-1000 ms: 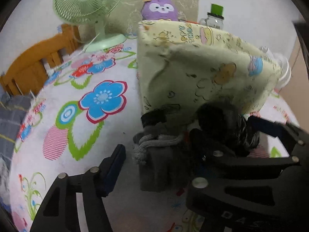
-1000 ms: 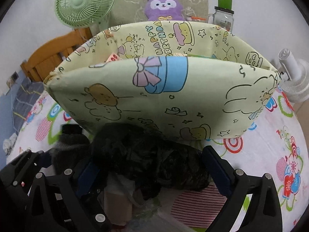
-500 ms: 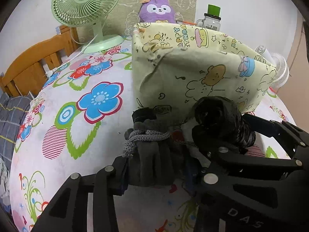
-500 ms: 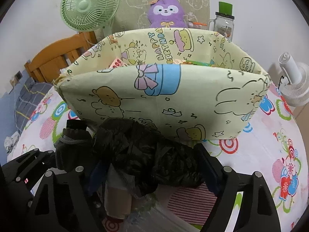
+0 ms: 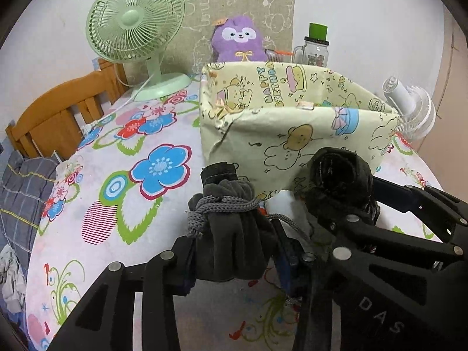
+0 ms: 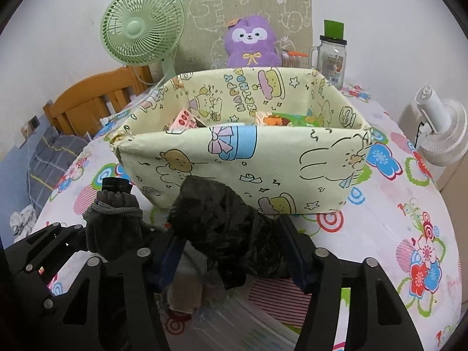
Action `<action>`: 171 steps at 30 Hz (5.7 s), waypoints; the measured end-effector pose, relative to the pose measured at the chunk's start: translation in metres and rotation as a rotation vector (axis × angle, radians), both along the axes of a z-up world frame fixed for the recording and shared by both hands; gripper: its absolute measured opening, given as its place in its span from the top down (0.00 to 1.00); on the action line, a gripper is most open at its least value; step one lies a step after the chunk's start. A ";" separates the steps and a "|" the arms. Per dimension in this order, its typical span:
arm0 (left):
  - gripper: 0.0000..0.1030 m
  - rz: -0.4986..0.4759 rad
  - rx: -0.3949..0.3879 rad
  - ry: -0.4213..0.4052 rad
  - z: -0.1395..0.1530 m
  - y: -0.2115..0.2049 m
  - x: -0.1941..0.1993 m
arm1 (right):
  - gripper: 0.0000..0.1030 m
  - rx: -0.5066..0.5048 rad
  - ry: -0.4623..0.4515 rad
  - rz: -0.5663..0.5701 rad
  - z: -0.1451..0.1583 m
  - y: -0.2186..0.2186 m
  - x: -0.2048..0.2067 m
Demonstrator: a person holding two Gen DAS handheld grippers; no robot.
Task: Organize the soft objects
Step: 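Grasp the grey knit glove with the left tool while the right tool grasps the black wrapped bundle, then lift and carry the glove and black bundle over the box with both tools, then lower the glove and black bundle into the box and open both tools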
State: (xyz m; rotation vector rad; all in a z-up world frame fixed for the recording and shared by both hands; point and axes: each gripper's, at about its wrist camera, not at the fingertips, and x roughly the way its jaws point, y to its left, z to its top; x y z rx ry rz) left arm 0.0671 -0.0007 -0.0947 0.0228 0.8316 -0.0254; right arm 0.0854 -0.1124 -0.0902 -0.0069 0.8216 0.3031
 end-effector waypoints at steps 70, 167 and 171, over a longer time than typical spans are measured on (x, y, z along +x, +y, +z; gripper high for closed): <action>0.57 -0.087 0.013 -0.200 0.105 -0.050 -0.019 | 0.56 0.071 -0.193 -0.080 0.109 -0.055 -0.031; 0.12 -0.051 -0.007 -0.058 0.072 -0.031 0.073 | 0.19 0.011 -0.073 -0.042 0.078 -0.023 0.066; 0.11 -0.051 -0.008 -0.071 0.075 -0.032 0.064 | 0.19 0.012 -0.087 -0.045 0.081 -0.025 0.057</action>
